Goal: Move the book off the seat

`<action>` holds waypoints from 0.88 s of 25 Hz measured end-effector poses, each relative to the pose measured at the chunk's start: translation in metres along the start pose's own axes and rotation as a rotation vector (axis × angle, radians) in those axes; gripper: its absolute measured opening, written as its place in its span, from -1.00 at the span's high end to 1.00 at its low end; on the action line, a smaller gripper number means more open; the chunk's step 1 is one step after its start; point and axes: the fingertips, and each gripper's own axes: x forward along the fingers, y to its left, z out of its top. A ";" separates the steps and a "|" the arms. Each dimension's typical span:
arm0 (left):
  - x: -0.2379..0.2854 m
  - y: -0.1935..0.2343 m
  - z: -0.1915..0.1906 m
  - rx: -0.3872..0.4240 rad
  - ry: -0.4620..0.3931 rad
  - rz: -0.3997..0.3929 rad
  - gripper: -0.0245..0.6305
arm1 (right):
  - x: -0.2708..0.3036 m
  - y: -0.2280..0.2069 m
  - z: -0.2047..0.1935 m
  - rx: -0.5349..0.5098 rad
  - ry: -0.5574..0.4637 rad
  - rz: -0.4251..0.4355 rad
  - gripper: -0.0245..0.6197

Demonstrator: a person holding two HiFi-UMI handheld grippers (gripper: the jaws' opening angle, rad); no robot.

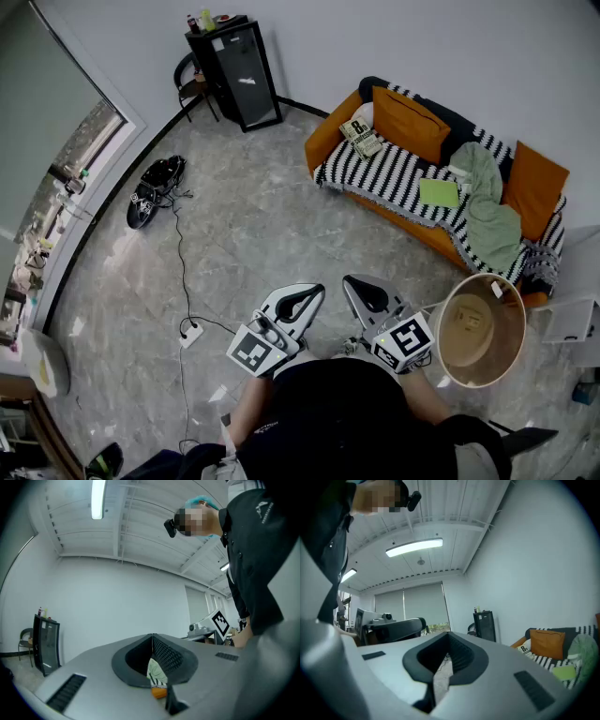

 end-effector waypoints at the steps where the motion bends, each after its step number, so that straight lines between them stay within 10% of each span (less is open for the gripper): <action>1: -0.002 0.003 0.000 0.006 -0.006 -0.014 0.89 | 0.005 0.003 0.000 -0.008 0.003 -0.006 0.88; 22: -0.048 0.119 0.004 -0.071 -0.031 -0.129 0.89 | 0.108 0.024 0.007 -0.018 0.024 -0.171 0.88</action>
